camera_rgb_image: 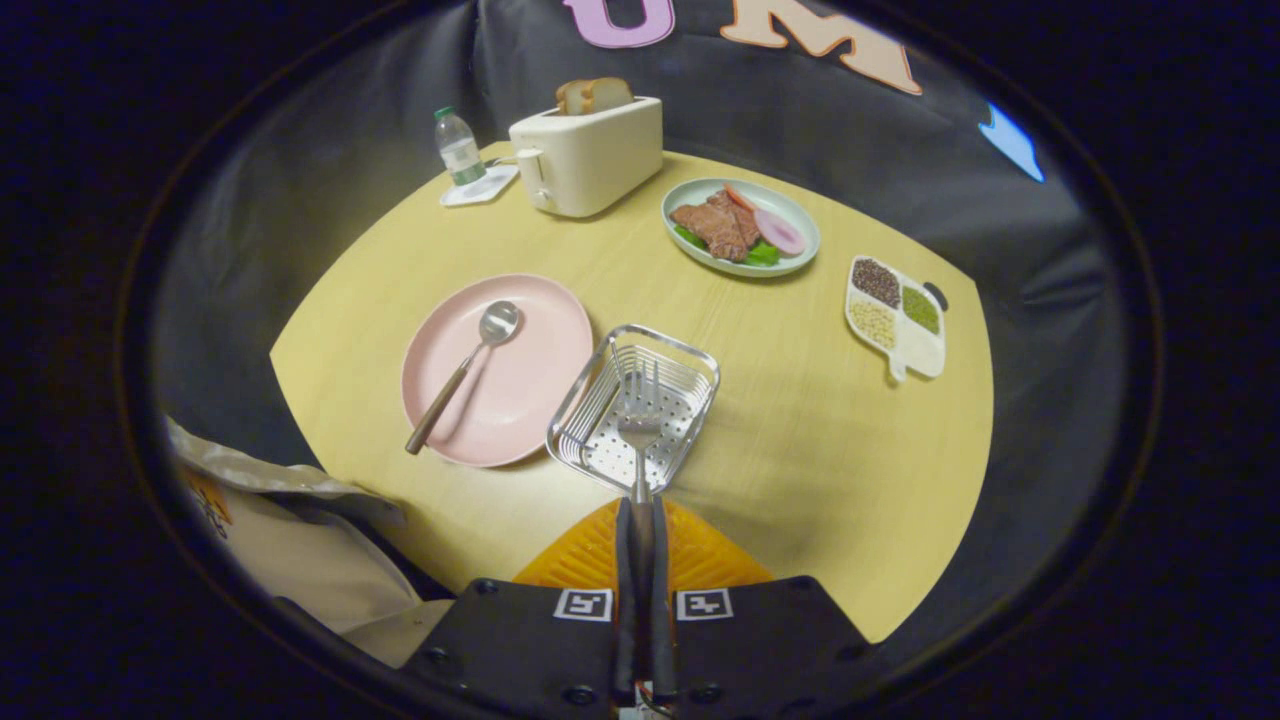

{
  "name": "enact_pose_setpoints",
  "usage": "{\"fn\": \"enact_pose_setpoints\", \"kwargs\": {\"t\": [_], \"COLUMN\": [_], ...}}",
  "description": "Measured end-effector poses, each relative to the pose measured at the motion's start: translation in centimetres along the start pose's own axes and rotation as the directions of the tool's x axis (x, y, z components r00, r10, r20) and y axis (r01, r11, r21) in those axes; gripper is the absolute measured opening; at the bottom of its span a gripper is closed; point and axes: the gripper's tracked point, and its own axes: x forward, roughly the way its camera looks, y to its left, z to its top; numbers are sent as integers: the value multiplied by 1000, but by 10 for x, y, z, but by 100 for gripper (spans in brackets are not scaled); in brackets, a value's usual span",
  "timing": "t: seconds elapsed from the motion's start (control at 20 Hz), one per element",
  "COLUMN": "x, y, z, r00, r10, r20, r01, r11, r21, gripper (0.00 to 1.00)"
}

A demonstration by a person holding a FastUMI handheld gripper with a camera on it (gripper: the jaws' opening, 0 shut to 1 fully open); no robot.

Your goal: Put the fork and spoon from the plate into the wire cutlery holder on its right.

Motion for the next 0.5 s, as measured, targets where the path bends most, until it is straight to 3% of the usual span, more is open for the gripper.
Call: {"fn": "enact_pose_setpoints", "kwargs": {"t": [0.5], "x": [7], "y": [-4], "z": [6], "r00": [994], "r10": [31], "r20": [-106], "r01": [-28], "r11": [999], "r21": [25], "gripper": [9]}}
